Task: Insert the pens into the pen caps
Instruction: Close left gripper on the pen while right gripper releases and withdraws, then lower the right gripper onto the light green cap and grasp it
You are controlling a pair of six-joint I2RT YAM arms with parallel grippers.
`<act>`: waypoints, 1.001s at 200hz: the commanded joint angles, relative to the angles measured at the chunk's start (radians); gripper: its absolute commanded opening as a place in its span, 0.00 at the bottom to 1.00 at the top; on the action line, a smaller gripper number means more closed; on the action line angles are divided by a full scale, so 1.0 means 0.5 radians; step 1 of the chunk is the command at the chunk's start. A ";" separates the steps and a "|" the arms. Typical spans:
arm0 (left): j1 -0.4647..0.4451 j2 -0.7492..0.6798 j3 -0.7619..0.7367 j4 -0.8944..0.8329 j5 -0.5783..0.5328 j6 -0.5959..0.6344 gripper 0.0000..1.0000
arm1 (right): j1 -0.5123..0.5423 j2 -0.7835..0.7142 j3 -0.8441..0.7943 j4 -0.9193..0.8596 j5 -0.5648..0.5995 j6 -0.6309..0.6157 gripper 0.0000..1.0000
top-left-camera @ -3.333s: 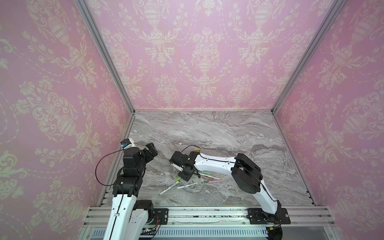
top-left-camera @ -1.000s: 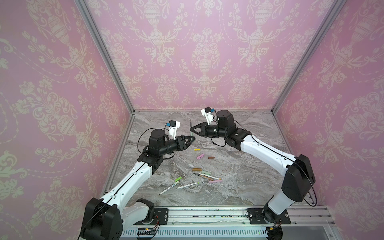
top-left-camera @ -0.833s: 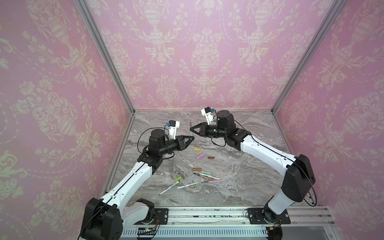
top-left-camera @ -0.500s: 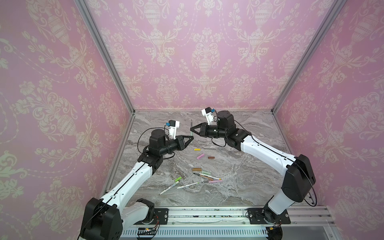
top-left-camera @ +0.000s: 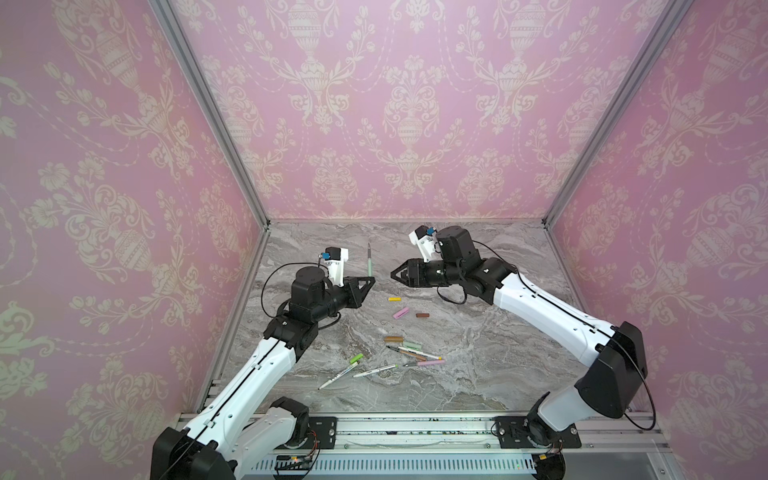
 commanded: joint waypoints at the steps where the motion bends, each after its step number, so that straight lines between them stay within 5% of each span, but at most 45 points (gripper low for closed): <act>1: 0.018 -0.078 -0.074 -0.261 -0.111 0.157 0.00 | 0.066 -0.035 0.047 -0.648 0.292 -0.426 0.45; 72: 0.021 -0.143 -0.205 -0.314 0.030 0.105 0.00 | 0.356 0.248 -0.039 -0.956 0.708 -0.940 0.45; 200: 0.021 -0.197 -0.354 -0.231 0.051 0.027 0.00 | 0.450 0.706 -0.049 -0.861 0.876 -1.118 0.59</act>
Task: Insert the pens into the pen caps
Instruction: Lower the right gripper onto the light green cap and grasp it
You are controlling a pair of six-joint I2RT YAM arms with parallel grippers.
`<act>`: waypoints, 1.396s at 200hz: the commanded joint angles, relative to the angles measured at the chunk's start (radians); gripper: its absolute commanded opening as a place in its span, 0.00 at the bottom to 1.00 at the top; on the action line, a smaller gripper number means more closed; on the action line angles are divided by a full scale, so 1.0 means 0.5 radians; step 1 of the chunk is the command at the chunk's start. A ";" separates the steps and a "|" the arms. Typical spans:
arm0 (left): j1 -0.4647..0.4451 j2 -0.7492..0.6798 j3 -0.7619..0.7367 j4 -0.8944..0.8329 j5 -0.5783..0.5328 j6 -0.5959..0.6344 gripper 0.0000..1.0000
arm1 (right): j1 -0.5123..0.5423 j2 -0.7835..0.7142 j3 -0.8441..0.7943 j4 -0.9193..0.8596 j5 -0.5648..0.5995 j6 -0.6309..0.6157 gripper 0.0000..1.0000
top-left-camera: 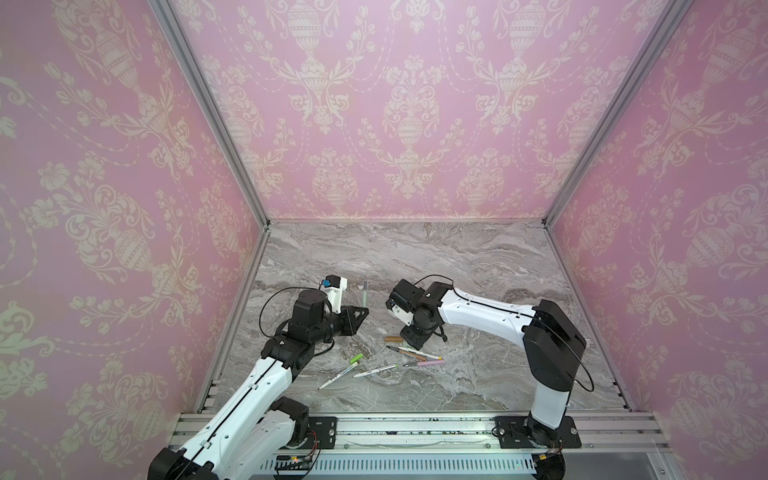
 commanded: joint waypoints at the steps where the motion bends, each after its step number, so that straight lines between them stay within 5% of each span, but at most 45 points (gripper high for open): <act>1: 0.020 0.008 -0.018 0.033 0.043 -0.024 0.00 | 0.019 0.056 -0.030 0.013 0.067 -0.047 0.59; 165: 0.021 0.027 0.001 0.020 0.042 0.020 0.00 | 0.032 0.268 -0.020 0.081 0.185 -0.018 0.54; 279: 0.021 0.035 0.001 0.012 0.030 0.033 0.00 | 0.021 0.232 -0.102 0.144 0.201 0.018 0.27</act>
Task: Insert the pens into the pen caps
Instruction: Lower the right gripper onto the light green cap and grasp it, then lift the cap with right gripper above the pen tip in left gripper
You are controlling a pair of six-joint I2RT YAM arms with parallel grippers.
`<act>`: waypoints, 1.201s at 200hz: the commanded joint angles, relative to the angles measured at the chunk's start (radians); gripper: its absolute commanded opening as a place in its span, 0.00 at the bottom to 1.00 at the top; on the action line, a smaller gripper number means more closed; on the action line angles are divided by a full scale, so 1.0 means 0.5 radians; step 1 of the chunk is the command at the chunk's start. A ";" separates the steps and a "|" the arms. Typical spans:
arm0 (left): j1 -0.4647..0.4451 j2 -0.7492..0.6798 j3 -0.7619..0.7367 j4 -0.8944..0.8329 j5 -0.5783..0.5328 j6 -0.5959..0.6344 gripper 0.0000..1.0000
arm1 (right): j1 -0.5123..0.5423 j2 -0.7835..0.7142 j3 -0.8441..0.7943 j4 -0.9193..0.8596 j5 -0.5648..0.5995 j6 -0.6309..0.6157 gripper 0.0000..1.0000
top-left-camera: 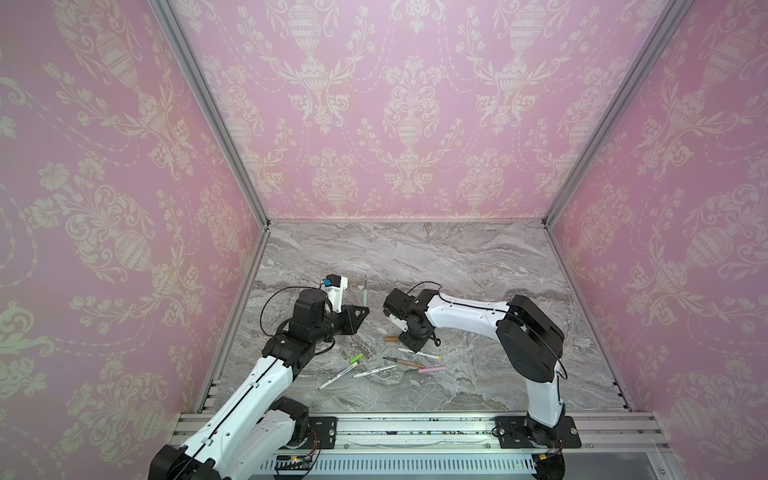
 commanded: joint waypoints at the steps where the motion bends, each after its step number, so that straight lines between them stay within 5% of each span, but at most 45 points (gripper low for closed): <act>1: 0.021 0.013 0.003 -0.017 0.031 0.030 0.00 | 0.002 0.005 -0.079 0.013 0.057 0.022 0.26; 89: 0.021 0.047 0.041 -0.027 0.032 0.031 0.00 | -0.052 -0.004 -0.047 0.085 0.196 0.111 0.02; 240: 0.015 0.096 0.068 -0.083 -0.023 0.046 0.00 | -0.269 -0.242 -0.058 0.160 0.169 0.407 0.00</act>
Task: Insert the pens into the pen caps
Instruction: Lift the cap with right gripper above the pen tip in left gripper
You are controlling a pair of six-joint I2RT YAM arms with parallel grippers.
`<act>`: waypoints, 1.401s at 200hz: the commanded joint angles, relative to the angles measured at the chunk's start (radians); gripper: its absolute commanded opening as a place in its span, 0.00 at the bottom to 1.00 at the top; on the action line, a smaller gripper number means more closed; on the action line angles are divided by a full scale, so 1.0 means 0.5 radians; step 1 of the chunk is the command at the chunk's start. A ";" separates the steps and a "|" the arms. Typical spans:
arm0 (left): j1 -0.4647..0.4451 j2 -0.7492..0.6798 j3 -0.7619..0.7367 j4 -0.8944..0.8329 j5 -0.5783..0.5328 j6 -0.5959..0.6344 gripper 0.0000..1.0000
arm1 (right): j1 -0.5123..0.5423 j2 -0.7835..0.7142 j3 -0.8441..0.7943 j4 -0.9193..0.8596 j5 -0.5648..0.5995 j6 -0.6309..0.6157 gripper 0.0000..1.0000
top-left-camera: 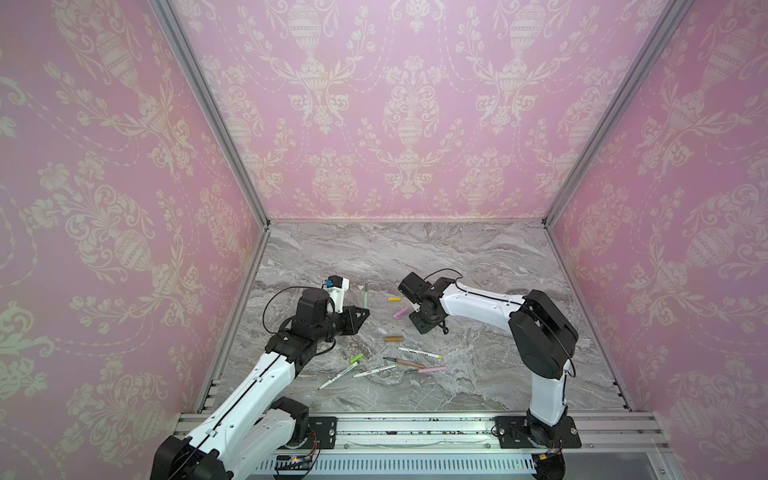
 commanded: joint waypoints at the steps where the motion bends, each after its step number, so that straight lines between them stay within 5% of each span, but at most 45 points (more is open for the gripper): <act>1: 0.016 0.010 0.062 -0.045 -0.020 0.046 0.00 | -0.016 -0.115 -0.004 0.021 0.005 0.086 0.00; 39: -0.014 0.062 0.082 -0.054 0.006 0.076 0.00 | -0.064 -0.275 0.046 0.081 -0.042 0.231 0.00; 95: -0.175 0.244 0.149 -0.004 0.039 0.115 0.00 | -0.248 -0.510 0.155 0.433 -0.421 0.770 0.00; 149: -0.309 0.353 0.188 0.064 0.038 0.116 0.00 | -0.324 -0.432 0.255 0.713 -0.828 1.235 0.00; 280: -0.368 0.428 0.219 0.158 0.030 0.083 0.00 | -0.314 -0.291 0.278 0.837 -1.062 1.339 0.00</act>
